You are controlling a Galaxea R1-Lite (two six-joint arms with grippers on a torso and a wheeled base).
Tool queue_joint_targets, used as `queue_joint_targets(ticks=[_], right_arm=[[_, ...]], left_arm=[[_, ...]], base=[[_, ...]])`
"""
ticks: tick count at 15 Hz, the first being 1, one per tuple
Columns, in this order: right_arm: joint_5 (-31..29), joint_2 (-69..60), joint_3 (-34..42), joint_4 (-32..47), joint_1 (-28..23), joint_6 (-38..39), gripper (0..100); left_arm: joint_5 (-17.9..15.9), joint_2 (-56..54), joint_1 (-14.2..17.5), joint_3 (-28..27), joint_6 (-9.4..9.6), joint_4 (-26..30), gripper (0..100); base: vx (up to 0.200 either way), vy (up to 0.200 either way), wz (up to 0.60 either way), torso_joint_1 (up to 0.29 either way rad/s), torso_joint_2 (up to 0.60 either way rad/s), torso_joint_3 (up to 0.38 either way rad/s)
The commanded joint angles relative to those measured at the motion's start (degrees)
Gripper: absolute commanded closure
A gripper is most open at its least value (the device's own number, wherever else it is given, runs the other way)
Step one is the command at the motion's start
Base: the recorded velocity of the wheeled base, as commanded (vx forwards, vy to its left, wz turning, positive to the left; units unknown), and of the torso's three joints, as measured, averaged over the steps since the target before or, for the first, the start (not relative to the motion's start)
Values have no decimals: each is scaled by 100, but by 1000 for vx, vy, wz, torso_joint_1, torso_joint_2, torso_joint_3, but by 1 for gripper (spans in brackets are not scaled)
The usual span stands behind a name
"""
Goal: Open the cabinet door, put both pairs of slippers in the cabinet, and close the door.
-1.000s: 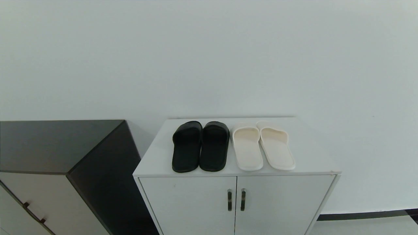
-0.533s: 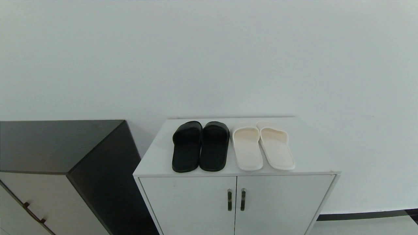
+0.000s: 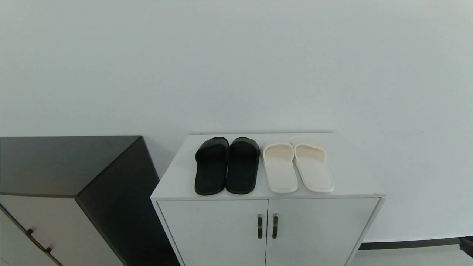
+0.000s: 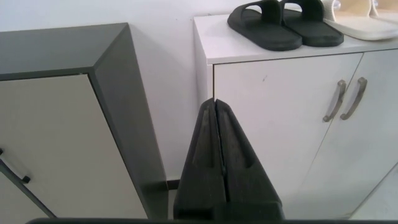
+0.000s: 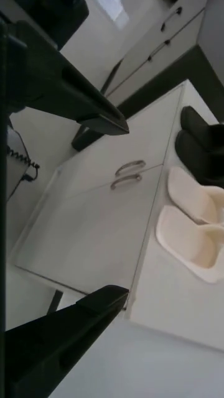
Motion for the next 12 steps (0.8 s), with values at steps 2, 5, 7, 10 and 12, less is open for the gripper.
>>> queue_joint_targets(ticks=[2, 5, 7, 10, 12], right_arm=[[-1188, 1805, -844, -376, 1751, 687, 0], [-2981, 3097, -1538, -1167, 3025, 1425, 0], [-3781, 3993, -1951, -1668, 3105, 1407, 0], [-4466, 5197, -2628, -1940, 3105, 1399, 0], [-4923, 5760, -3138, -2063, 3078, 1399, 0]], left_arm=[[1, 8, 1, 0, -7, 10, 100], [1, 8, 1, 0, -7, 10, 100], [1, 8, 1, 0, -7, 19, 100], [-8, 17, 1, 0, -7, 19, 100], [1, 17, 1, 0, -7, 19, 100]], base=[[0, 0, 0, 0, 0, 0], [0, 0, 0, 0, 0, 0], [0, 0, 0, 0, 0, 0], [0, 0, 0, 0, 0, 0], [0, 0, 0, 0, 0, 0]])
